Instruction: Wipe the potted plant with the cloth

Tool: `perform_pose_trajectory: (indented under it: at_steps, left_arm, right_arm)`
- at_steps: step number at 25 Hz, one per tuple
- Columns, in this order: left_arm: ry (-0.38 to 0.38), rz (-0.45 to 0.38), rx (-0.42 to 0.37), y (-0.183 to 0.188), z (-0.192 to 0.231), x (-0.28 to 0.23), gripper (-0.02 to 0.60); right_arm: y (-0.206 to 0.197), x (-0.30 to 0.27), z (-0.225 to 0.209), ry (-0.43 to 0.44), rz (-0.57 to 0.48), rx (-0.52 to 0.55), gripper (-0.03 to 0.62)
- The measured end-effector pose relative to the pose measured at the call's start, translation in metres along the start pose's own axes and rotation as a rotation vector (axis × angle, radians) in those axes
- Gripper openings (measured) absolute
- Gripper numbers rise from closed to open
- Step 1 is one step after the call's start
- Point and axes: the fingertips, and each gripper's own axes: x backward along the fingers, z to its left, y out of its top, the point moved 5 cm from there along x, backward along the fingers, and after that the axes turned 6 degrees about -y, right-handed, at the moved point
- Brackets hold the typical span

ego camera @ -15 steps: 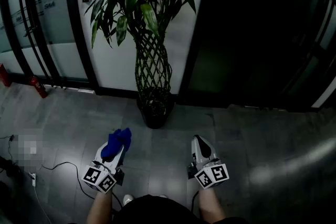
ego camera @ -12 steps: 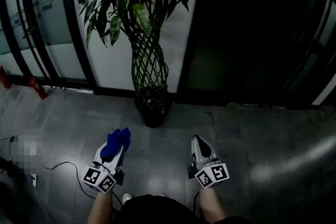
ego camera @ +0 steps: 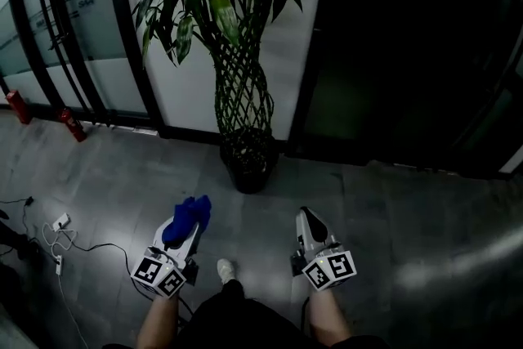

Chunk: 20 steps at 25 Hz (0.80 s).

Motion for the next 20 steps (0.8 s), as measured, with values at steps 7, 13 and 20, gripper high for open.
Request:
perform_pose_trajectory:
  at_steps: [7,13,20]
  left_arm:
    - [0.031,-0.012,0.043,-0.011,0.058,-0.049,0.153]
    - [-0.016,-0.081,0.024,0.025,0.106,-0.113,0.153]
    - [-0.042,-0.070,0.018,0.060,0.149,-0.158,0.153]
  right_arm:
    - [0.004,-0.061,-0.012,0.014,0.004,0.067,0.003]
    - [0.020,-0.149,-0.010,0.073,-0.030,0.117,0.003]
    - [0.023,-0.243,0.013,0.182,-0.040,0.156,0.003]
